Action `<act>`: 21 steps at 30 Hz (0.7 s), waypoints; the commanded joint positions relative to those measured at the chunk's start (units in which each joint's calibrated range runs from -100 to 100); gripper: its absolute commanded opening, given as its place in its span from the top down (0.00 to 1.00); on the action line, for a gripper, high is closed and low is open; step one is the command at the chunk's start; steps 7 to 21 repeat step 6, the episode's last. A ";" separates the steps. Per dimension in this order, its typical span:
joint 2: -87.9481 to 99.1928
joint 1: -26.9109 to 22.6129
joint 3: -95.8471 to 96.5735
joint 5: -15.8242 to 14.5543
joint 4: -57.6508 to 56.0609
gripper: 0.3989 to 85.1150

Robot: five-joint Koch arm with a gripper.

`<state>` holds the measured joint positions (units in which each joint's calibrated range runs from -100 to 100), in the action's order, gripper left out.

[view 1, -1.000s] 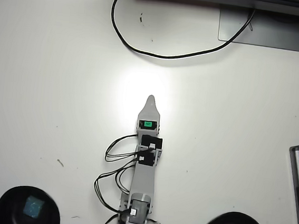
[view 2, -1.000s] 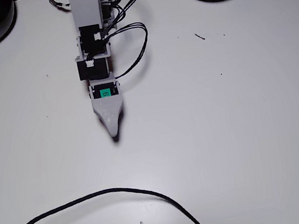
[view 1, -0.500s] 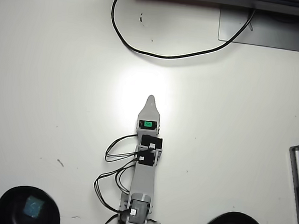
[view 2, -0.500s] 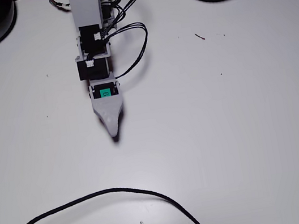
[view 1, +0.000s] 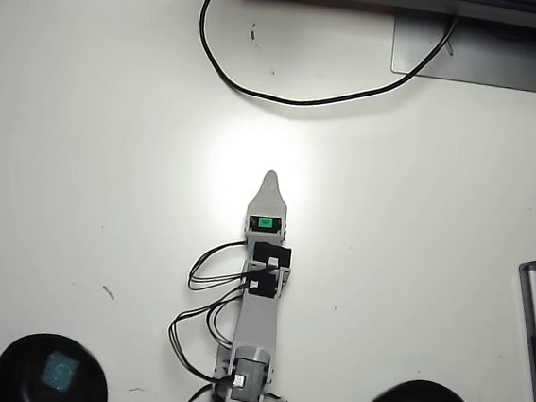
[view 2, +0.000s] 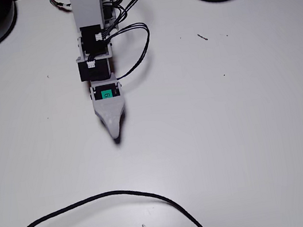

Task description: Grab the Blue cube

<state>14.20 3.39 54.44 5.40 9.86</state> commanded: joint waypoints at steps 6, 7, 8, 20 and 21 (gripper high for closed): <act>1.93 -0.20 -0.81 -0.05 1.52 0.43; 1.93 -0.20 -0.81 -0.05 1.52 0.43; 1.93 -0.20 -0.81 -0.05 1.52 0.43; 1.93 -0.20 -0.81 -0.05 1.52 0.43; 1.93 -0.20 -0.81 -0.05 1.52 0.43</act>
